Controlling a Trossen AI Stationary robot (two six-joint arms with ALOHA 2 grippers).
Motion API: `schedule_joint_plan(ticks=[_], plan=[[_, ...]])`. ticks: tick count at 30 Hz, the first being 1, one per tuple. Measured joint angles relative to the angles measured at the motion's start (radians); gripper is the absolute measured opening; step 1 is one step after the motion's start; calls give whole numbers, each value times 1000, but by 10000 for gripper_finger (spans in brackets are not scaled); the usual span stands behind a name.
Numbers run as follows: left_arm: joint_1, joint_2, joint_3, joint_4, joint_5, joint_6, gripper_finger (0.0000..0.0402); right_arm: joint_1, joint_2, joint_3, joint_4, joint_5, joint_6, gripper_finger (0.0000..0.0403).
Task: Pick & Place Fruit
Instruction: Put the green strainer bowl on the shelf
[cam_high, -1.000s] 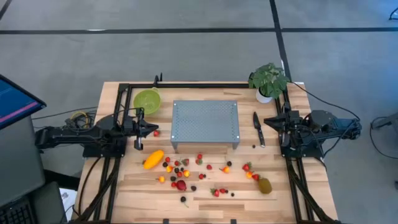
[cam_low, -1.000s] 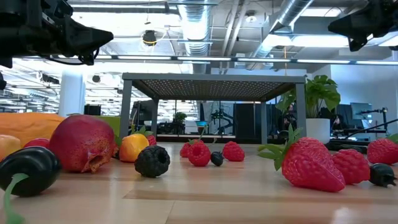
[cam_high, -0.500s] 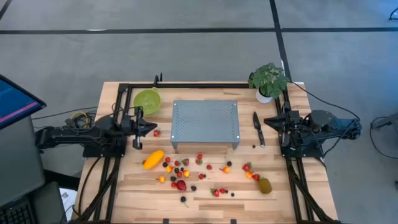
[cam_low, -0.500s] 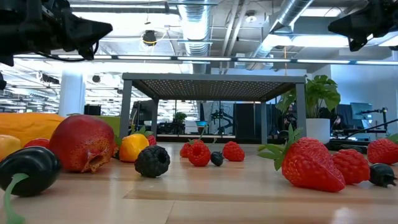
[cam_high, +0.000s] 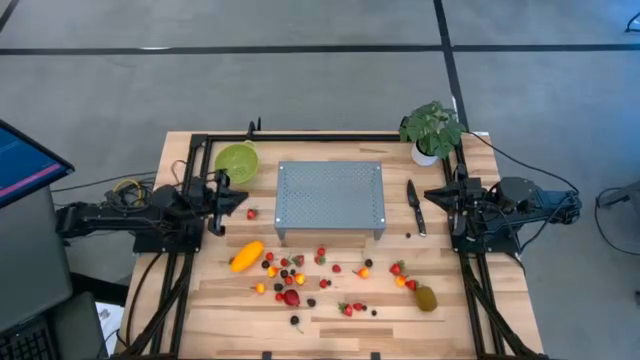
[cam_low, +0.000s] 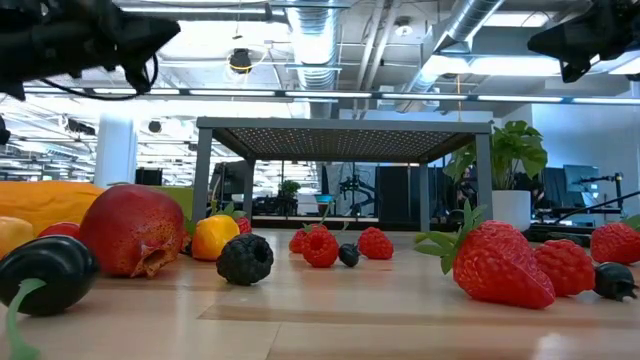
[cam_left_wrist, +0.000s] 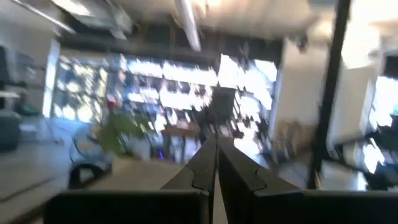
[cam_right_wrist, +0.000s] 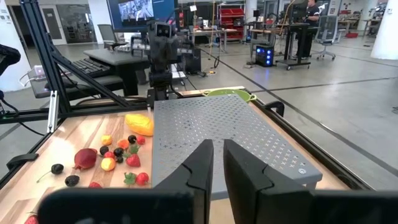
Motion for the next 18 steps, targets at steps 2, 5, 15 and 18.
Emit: schedule_joint_plan(ticks=[2, 5, 15, 18], plan=[[0, 0, 39, 27, -8, 53, 13, 0, 0, 0, 0, 0, 0, 33], [0, 20, 96, 26, -15, 173, 13, 0, 0, 0, 0, 0, 0, 33], [9, 296, 277, -224, -319, 279, 13, 0, 0, 0, 0, 0, 0, 33], [31, 379, 348, -351, -395, 281, 13, 0, 0, 0, 0, 0, 0, 33]])
